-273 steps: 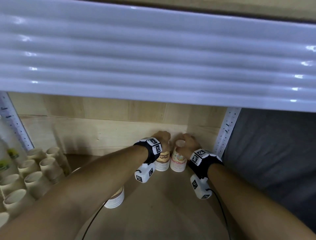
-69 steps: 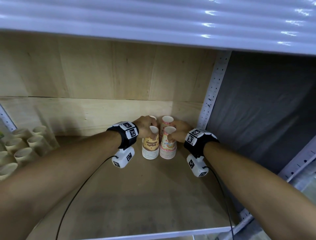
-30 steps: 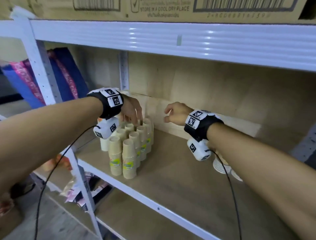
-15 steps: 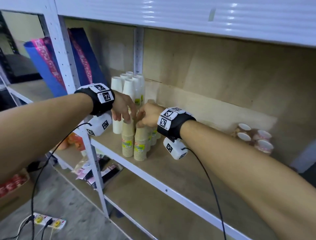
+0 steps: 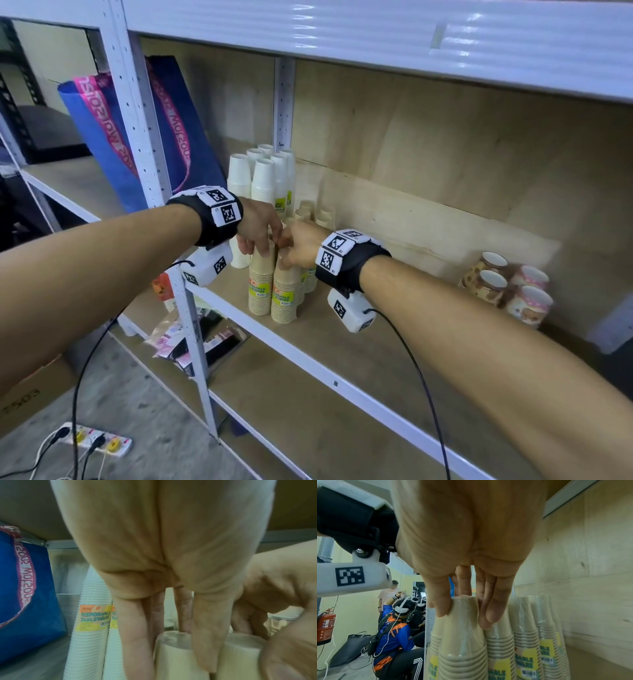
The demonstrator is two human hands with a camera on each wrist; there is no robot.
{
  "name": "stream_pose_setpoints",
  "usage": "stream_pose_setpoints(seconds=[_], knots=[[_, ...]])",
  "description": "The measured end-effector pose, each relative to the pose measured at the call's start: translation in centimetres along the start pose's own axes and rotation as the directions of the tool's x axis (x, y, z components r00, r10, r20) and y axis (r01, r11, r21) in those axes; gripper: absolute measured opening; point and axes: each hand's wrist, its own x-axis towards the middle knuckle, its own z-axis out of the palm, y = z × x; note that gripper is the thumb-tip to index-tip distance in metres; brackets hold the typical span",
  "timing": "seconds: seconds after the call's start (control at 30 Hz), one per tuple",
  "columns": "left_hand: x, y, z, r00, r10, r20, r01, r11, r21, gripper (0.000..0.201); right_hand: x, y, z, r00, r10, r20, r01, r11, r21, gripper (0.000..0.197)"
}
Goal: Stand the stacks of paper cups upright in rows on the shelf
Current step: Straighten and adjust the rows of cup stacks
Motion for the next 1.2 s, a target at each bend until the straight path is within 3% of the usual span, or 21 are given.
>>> stream_pose_setpoints(seconds=[0.13,0.33,0.67,1.2], knots=[[-0.3,0.4,-0.2,1.0,0.001,-0.017,-0.001,0.999,0.034,0.026,-0.4,0.6,-0.3,1.0,-0.012,0.004,0.012,1.0,0.021,0.029],[-0.3,2.1,-0.8,1.0,0.03,-0.003,-0.03,0.998,0.05,0.029,-1.4,1.7,-1.2,1.0,-0.011,-0.005,0.011,0.999,0.036,0.031],[1.5,8.9,-3.3,0.986,0.164,0.025,-0.165,0.983,0.082,0.03,-4.2,7.1,-4.8,0.98,0.192,-0.059,-0.19,0.981,0.038,0.021],[12.5,18.0,-4.6,0.894,0.347,-0.284,-0.332,0.938,0.101,0.022,-5.5,19.0,-7.9,0.786,0.526,-0.325,-0.536,0.842,0.066,0.03]])
